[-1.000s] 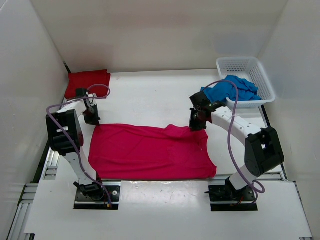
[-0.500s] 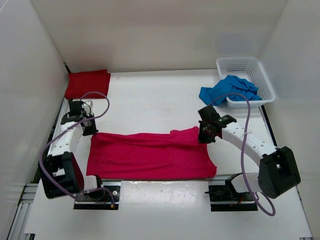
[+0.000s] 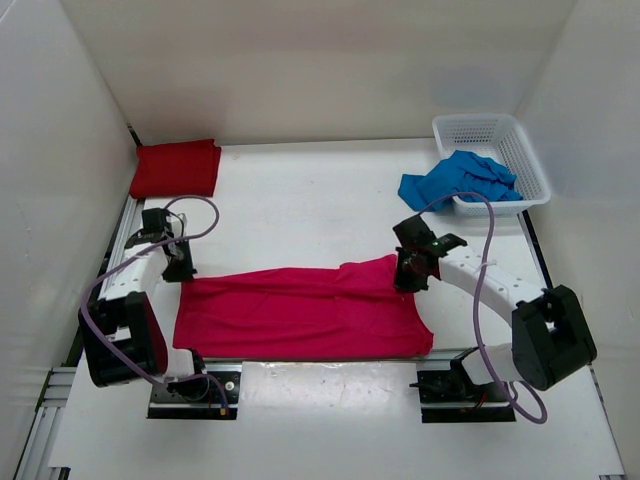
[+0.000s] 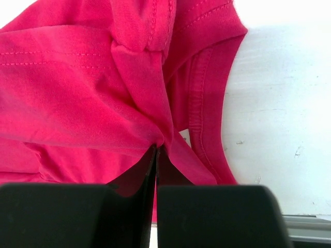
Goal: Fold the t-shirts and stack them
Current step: Fold the other side of the tshirt into a rectangle
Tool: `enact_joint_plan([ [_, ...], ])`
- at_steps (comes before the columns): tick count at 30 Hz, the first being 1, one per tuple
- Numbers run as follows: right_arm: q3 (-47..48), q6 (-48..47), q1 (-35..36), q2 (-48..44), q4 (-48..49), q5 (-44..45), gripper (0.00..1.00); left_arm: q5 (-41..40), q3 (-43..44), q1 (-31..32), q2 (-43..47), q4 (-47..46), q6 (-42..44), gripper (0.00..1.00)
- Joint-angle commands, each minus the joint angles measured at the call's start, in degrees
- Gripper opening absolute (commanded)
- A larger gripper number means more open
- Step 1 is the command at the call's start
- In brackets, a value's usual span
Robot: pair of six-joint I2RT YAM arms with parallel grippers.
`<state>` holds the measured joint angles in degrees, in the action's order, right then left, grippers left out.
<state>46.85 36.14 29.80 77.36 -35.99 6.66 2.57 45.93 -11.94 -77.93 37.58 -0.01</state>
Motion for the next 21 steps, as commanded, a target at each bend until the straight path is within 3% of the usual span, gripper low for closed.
enact_joint_plan([
  [1, 6.13, -1.23, 0.26, 2.43, 1.27, 0.64, 0.0, 1.29, 6.08, -0.36, -0.81, -1.11, 0.01, 0.12],
  [6, 28.76, -4.32, -2.55, 16.13, -2.41, -0.85, 0.0, 1.3, 16.71, -0.36, -9.15, -1.11, 0.01, 0.14],
  [10, 35.15, -5.91, -3.08, 22.04, -5.5, -0.85, 0.0, 1.3, 17.44, -0.36, -9.7, -1.11, 0.01, 0.14],
  [13, 29.2, -4.42, -3.08, 20.21, -4.1, -1.38, 0.0, 1.3, 14.81, -0.36, -7.42, -1.11, 0.01, 0.14],
  [21, 10.38, -0.38, -2.03, 4.93, 0.3, -2.0, 0.0, 1.3, 6.37, -2.47, -1.0, -1.11, 0.01, 0.14],
])
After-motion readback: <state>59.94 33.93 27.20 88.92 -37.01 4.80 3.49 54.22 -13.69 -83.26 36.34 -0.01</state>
